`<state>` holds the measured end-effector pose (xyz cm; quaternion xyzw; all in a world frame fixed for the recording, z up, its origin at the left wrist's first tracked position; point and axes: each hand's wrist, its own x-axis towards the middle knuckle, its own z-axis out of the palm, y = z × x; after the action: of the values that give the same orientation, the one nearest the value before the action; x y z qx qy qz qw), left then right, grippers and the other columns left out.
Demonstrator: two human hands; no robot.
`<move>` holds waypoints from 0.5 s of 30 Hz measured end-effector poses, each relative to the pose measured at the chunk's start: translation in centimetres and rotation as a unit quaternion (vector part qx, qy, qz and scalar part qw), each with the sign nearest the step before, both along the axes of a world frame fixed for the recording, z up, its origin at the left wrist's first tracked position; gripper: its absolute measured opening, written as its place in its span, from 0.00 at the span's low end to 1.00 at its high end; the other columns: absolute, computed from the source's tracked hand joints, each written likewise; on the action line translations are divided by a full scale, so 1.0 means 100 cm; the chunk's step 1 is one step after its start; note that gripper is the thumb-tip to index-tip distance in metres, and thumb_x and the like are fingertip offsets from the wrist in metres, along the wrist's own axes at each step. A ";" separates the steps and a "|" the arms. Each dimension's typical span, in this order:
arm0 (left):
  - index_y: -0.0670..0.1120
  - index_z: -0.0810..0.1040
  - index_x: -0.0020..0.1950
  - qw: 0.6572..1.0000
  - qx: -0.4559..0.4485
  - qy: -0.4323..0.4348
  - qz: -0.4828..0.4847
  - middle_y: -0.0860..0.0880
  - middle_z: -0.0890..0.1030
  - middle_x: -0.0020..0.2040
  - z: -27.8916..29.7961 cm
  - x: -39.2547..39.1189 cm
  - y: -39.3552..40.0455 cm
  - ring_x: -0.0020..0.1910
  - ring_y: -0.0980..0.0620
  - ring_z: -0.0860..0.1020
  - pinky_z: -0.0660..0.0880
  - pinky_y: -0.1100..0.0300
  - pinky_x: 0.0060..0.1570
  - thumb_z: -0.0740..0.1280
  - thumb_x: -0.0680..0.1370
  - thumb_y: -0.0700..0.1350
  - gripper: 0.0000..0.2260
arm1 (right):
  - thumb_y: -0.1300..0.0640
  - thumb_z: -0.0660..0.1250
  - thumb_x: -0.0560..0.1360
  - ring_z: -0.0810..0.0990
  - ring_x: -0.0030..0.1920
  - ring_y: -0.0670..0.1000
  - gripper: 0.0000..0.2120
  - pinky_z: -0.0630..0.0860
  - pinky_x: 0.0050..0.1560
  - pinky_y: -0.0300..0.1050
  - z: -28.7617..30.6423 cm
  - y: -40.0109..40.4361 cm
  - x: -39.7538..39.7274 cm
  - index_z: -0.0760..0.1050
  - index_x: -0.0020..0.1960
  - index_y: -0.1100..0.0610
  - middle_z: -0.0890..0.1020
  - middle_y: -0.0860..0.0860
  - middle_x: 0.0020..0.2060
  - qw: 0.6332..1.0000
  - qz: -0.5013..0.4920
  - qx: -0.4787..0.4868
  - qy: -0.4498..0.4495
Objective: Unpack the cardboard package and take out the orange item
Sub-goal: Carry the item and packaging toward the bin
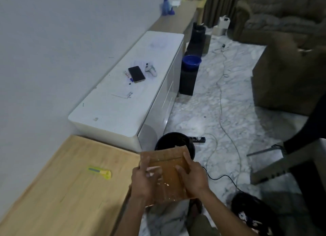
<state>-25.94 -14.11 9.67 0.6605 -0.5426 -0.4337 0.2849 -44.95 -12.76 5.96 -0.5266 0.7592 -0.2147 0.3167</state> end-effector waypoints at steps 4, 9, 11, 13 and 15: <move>0.47 0.74 0.70 0.997 -0.001 -0.063 -0.042 0.51 0.80 0.48 -0.012 -0.041 -0.027 0.35 0.67 0.75 0.68 0.81 0.34 0.73 0.77 0.46 0.22 | 0.36 0.60 0.76 0.81 0.52 0.55 0.35 0.74 0.52 0.47 -0.019 -0.029 -0.040 0.50 0.78 0.41 0.81 0.55 0.51 1.000 0.006 0.009 -0.006; 0.52 0.68 0.75 0.992 0.047 -0.098 -0.057 0.51 0.81 0.56 -0.024 -0.092 -0.067 0.43 0.61 0.76 0.68 0.78 0.41 0.71 0.78 0.49 0.26 | 0.42 0.62 0.78 0.79 0.52 0.55 0.32 0.73 0.50 0.45 -0.023 -0.067 -0.091 0.54 0.78 0.43 0.77 0.53 0.48 0.998 0.002 0.024 -0.050; 0.50 0.69 0.74 0.992 0.061 -0.089 -0.057 0.53 0.80 0.53 -0.030 -0.110 -0.080 0.42 0.63 0.76 0.68 0.77 0.39 0.70 0.79 0.49 0.24 | 0.41 0.61 0.78 0.77 0.56 0.56 0.31 0.73 0.56 0.47 -0.030 -0.082 -0.109 0.54 0.78 0.43 0.76 0.56 0.53 0.997 -0.004 0.055 -0.045; 0.51 0.67 0.75 0.990 0.085 -0.101 -0.055 0.49 0.80 0.56 -0.037 -0.122 -0.090 0.42 0.65 0.75 0.67 0.77 0.37 0.68 0.80 0.48 0.24 | 0.40 0.59 0.78 0.77 0.57 0.57 0.31 0.74 0.58 0.50 -0.041 -0.094 -0.120 0.53 0.78 0.42 0.76 0.58 0.55 0.996 -0.010 0.078 -0.042; 0.51 0.65 0.77 0.986 0.115 -0.110 -0.057 0.44 0.79 0.61 -0.045 -0.129 -0.104 0.41 0.66 0.72 0.69 0.78 0.34 0.68 0.80 0.46 0.26 | 0.41 0.58 0.79 0.78 0.54 0.55 0.30 0.75 0.56 0.50 -0.052 -0.106 -0.125 0.53 0.78 0.42 0.78 0.57 0.53 0.994 -0.005 0.098 -0.037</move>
<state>-38.83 -24.54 5.15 0.7006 -0.5540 -0.4332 0.1208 -57.44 -23.32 0.79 -0.4813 0.7668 -0.1600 0.3935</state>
